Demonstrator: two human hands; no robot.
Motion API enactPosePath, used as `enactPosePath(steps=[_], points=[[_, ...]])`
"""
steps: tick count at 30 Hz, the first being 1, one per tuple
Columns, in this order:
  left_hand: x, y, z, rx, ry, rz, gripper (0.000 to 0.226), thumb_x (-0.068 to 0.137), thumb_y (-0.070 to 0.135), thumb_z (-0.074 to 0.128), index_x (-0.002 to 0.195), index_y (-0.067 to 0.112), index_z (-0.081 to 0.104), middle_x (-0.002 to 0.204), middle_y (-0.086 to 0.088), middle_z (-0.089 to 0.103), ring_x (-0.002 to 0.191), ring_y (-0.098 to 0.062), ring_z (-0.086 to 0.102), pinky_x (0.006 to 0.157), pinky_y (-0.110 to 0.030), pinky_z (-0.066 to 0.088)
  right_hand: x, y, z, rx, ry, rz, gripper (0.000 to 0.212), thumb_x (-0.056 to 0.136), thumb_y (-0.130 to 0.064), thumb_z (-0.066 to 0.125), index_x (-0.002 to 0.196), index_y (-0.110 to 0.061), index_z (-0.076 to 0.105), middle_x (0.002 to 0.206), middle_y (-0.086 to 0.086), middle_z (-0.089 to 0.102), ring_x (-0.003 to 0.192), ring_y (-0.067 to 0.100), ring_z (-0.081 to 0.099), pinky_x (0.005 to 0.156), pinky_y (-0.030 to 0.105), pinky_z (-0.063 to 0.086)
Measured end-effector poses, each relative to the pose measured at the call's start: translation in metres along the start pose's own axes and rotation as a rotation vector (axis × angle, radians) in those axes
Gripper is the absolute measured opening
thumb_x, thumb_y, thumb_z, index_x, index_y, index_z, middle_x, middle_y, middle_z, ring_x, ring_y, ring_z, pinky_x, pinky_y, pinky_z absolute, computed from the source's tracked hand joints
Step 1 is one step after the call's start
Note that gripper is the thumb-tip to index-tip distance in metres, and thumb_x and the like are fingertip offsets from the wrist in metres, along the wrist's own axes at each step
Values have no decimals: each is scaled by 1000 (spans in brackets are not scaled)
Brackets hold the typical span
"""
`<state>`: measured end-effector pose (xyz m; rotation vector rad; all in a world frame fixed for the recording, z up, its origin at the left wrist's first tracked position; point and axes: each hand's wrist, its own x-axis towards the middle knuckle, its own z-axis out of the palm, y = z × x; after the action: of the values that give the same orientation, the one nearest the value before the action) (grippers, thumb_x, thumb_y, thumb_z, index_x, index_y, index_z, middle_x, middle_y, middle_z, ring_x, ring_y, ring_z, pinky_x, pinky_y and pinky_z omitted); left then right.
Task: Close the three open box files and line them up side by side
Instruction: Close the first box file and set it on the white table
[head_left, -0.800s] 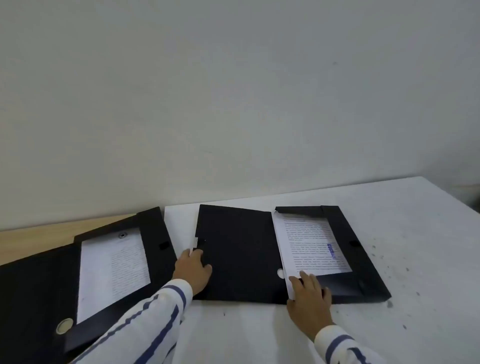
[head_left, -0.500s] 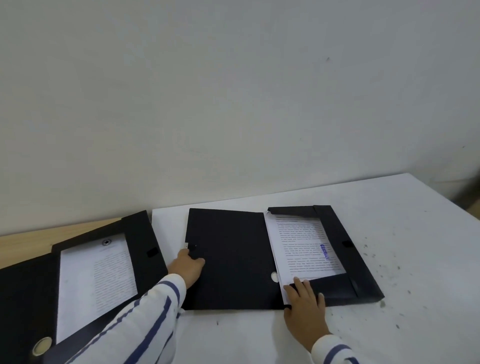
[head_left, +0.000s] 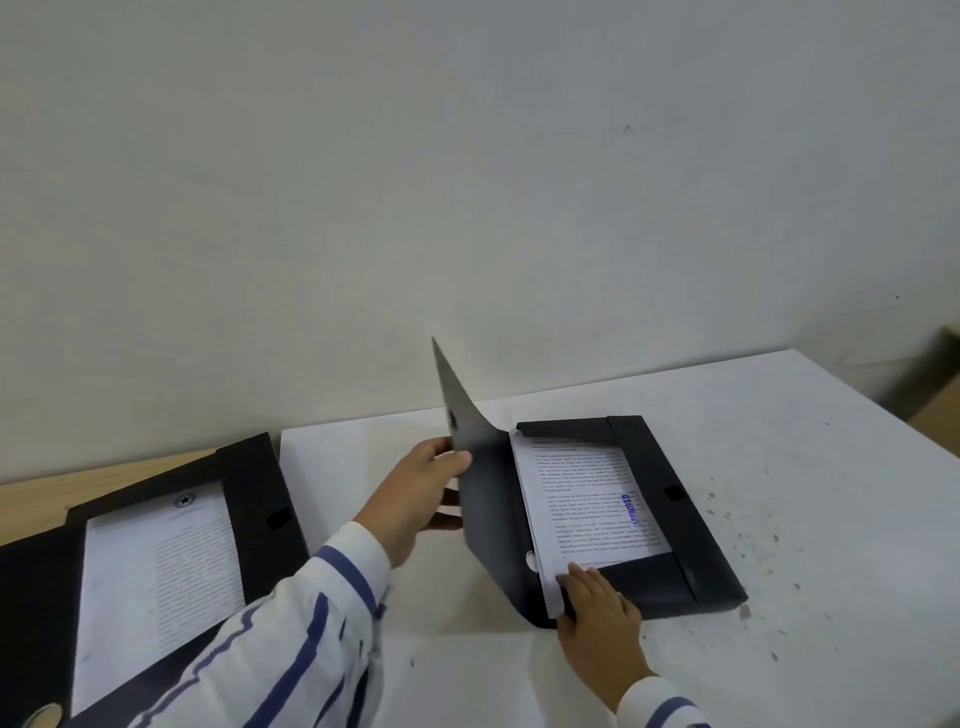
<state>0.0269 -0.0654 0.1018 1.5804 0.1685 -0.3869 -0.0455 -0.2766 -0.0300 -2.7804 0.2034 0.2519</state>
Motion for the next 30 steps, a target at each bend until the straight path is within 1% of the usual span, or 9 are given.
enactPosePath(steps=[5, 9, 12, 15, 19, 21, 24, 27, 30], points=[[-2, -2, 57, 38, -95, 87, 33, 94, 45, 46, 126, 37, 41, 116, 15, 57, 113, -14, 54, 96, -38, 49, 12, 23, -13, 144, 20, -56, 31, 92, -23, 48, 121, -29, 58, 141, -9, 47, 131, 12, 40, 111, 37, 27], [6, -17, 95, 102, -121, 86, 29, 97, 37, 46, 126, 34, 44, 120, 10, 56, 102, -1, 54, 82, -20, 43, 28, 50, -37, 366, 2, 28, 27, 93, -23, 51, 118, -22, 60, 130, -2, 57, 120, 16, 50, 109, 35, 36], [16, -32, 116, 209, -113, 54, 41, 96, 34, 48, 136, 26, 42, 122, 8, 53, 106, -7, 52, 77, -7, 41, 39, 70, -69, 650, -82, 129, 25, 94, -27, 52, 116, -20, 61, 124, 4, 59, 114, 21, 52, 104, 35, 39], [32, -50, 131, 334, -83, -15, 57, 93, 42, 51, 145, 25, 33, 142, -1, 47, 124, -19, 50, 101, -26, 44, 51, 91, -95, 891, -127, 194, 16, 95, -32, 48, 101, -25, 61, 116, 6, 61, 104, 22, 54, 96, 36, 41], [50, -66, 149, 465, -38, -93, 64, 92, 45, 50, 148, 23, 27, 150, -4, 38, 135, -26, 43, 112, -37, 38, 68, 116, -119, 1195, -131, 292, 28, 88, -48, 54, 103, -26, 64, 105, 2, 67, 96, 22, 61, 88, 41, 52], [57, -74, 157, 522, -10, -117, 67, 92, 45, 51, 149, 20, 26, 153, -5, 35, 137, -25, 40, 114, -38, 35, 73, 129, -131, 1233, -164, 249, 40, 91, -53, 46, 105, -21, 64, 99, 6, 70, 91, 24, 65, 73, 38, 56], [63, -83, 166, 610, 33, -146, 67, 93, 41, 51, 149, 17, 24, 156, -4, 29, 141, -24, 35, 116, -36, 31, 82, 151, -142, 1269, -306, 262, 55, 86, -70, 29, 108, -32, 61, 105, -1, 68, 98, 22, 62, 92, 47, 51], [66, -90, 172, 689, 59, -158, 69, 92, 40, 52, 150, 18, 22, 158, -4, 23, 142, -24, 33, 116, -35, 30, 93, 160, -144, 1216, -257, 267, 32, 95, -47, 42, 114, -28, 59, 108, 0, 66, 97, 23, 62, 94, 45, 49], [68, -94, 177, 744, 82, -173, 70, 92, 39, 52, 151, 19, 19, 160, -3, 18, 143, -23, 30, 117, -35, 30, 106, 166, -133, 961, -206, 233, 29, 97, -23, 46, 126, -25, 50, 116, 3, 62, 101, 25, 61, 91, 45, 53]])
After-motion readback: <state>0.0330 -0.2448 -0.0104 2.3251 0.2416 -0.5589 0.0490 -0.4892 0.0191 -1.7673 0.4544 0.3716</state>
